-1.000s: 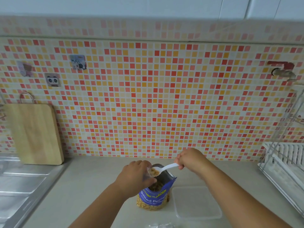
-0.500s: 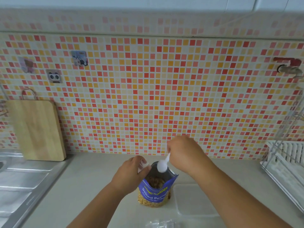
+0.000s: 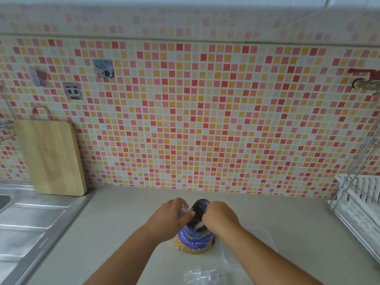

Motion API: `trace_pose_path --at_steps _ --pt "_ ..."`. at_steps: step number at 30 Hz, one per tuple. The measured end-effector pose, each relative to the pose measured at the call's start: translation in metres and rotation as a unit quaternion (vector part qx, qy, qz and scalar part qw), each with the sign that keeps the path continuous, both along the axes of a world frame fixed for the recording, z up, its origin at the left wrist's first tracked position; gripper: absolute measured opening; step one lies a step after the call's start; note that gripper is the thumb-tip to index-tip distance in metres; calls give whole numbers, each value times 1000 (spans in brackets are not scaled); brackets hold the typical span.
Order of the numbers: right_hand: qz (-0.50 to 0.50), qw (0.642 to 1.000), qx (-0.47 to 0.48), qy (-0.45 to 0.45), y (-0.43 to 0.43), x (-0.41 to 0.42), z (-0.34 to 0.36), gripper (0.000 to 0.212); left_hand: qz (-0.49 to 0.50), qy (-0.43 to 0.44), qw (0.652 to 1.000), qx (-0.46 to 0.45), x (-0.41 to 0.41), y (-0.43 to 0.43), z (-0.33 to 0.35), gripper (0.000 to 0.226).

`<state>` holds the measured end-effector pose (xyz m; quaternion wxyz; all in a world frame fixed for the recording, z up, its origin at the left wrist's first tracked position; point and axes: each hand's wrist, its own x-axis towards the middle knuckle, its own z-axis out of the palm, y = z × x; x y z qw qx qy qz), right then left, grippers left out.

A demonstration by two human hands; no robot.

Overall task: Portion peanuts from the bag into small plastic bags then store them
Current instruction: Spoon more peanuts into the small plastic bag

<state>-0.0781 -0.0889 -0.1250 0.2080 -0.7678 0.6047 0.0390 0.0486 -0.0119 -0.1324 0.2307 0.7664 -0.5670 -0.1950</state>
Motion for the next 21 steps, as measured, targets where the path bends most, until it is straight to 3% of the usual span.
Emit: trace_pose_path --at_steps 3,8,11,14,16,18,21 --pt "-5 999 17 -49 -14 -11 -1 24 1 42 999 8 3 3 3 38" --pt "-23 990 41 -134 -31 -44 7 30 30 94 995 -21 15 9 13 36" --pt "-10 993 117 8 -41 -42 16 38 19 60 998 -32 20 10 13 33" --pt "-9 987 124 99 -41 -42 31 45 -8 10 999 -29 19 14 14 34" --pt "45 983 111 141 -38 -49 45 47 -31 -22 999 -29 17 16 15 39" --pt "64 982 90 151 -40 -52 57 47 -48 -45 997 -28 14 15 15 43" --pt "43 996 58 58 -36 -57 66 45 -53 -71 996 -26 8 12 15 50"
